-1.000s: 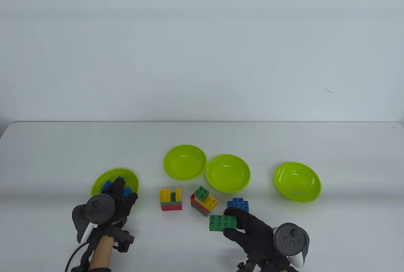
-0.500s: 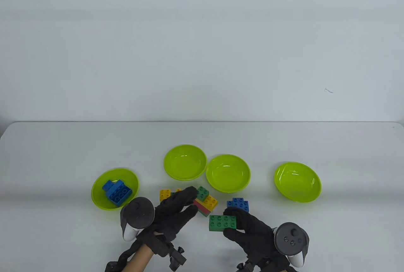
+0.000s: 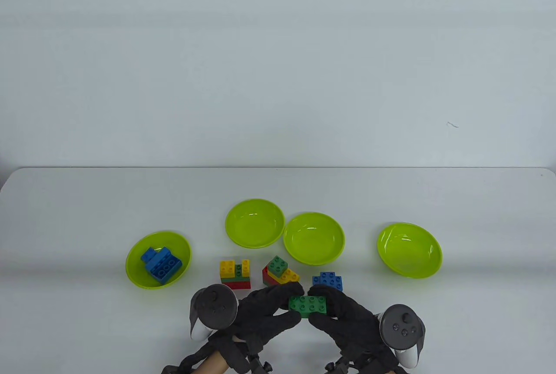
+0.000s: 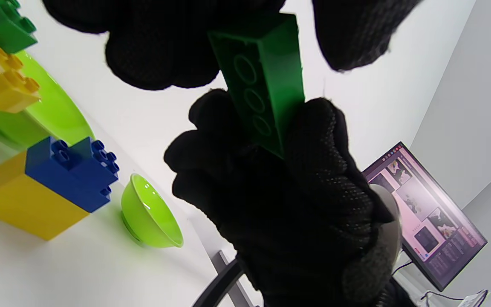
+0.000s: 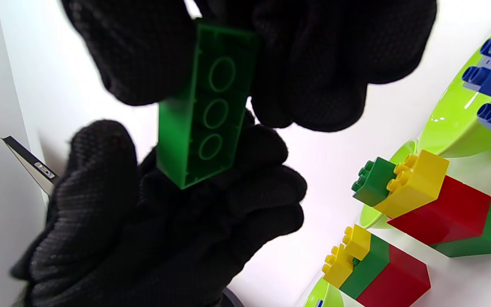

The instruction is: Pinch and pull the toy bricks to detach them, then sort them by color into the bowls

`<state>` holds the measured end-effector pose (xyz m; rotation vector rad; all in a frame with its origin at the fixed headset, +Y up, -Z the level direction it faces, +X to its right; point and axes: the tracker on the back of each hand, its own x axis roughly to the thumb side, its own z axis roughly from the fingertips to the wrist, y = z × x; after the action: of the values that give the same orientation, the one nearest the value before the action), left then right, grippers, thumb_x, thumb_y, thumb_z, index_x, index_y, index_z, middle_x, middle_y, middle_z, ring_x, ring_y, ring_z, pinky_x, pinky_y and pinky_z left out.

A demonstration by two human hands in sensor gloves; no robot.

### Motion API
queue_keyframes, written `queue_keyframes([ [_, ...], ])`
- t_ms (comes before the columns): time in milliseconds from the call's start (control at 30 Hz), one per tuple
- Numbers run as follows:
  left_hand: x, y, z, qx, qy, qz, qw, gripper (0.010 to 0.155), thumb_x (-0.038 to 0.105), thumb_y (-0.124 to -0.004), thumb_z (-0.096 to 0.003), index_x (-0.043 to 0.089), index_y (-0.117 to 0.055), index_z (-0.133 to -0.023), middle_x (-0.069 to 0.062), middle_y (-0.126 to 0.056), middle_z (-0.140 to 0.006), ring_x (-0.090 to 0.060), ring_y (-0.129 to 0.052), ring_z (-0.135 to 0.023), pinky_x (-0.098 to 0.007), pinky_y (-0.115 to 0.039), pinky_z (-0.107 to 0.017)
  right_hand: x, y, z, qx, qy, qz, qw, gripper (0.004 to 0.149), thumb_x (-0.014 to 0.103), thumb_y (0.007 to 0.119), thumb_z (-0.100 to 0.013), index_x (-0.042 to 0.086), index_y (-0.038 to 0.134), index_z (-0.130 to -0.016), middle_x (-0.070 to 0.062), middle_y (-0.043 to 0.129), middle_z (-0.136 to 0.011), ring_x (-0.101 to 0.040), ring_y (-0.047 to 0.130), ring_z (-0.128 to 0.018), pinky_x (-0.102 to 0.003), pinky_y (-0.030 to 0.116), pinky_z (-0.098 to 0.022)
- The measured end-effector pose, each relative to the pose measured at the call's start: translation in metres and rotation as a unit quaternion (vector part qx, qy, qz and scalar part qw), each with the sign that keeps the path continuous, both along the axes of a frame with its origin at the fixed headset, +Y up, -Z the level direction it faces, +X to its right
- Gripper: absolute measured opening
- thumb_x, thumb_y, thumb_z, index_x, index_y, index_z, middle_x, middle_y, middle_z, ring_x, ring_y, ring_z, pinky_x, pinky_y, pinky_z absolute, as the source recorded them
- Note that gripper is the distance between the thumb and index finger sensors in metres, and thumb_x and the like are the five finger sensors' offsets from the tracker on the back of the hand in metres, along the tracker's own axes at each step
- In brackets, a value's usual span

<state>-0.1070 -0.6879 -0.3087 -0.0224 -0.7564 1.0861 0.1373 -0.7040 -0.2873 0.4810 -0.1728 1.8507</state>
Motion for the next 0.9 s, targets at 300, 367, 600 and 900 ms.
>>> queue_keyframes([
  [300, 0.003, 0.003, 0.004, 0.054, 0.033, -0.027, 0.998, 0.064, 0.038, -0.078, -0.0484, -0.002, -0.068, -0.097, -0.029, -0.083, -0.085, -0.04, -0.089, -0.072, -0.06, -0.066, -0.06, -0.001, 0.002, 0.001, 0.011, -0.002, 0.017, 1.0, 0.063, 0.041, 0.081, -0.045, 0.005, 0.07, -0.096, -0.018, 0.088, -0.084, -0.036, 0.093, -0.068, -0.053, 0.072, -0.058],
  [367, 0.003, 0.004, 0.005, 0.066, 0.037, -0.031, 0.997, 0.064, 0.038, -0.078, -0.048, -0.003, -0.068, -0.097, -0.029, -0.084, -0.083, -0.04, -0.089, -0.07, -0.06, -0.066, -0.059, -0.002, 0.003, 0.002, 0.015, -0.001, 0.027, 1.0, 0.063, 0.041, 0.081, -0.046, 0.004, 0.07, -0.096, -0.019, 0.087, -0.085, -0.037, 0.092, -0.069, -0.054, 0.071, -0.059],
  [600, 0.001, 0.012, 0.006, 0.086, 0.046, -0.039, 0.994, 0.064, 0.038, -0.077, -0.0477, -0.004, -0.069, -0.096, -0.029, -0.084, -0.083, -0.04, -0.09, -0.07, -0.061, -0.066, -0.059, 0.0, 0.018, 0.002, 0.037, 0.016, 0.086, 0.995, 0.068, 0.04, 0.08, -0.048, 0.003, 0.064, -0.102, -0.024, 0.078, -0.096, -0.045, 0.084, -0.08, -0.06, 0.063, -0.064],
  [900, -0.029, 0.03, -0.037, 0.111, 0.158, -0.108, 0.975, 0.064, 0.036, -0.076, -0.0491, -0.003, -0.066, -0.098, -0.03, -0.082, -0.087, -0.042, -0.088, -0.074, -0.061, -0.064, -0.061, 0.007, 0.038, 0.006, 0.1, -0.021, 0.283, 0.954, 0.08, 0.044, 0.079, -0.049, 0.004, 0.049, -0.111, -0.027, 0.058, -0.112, -0.058, 0.06, -0.099, -0.069, 0.046, -0.07],
])
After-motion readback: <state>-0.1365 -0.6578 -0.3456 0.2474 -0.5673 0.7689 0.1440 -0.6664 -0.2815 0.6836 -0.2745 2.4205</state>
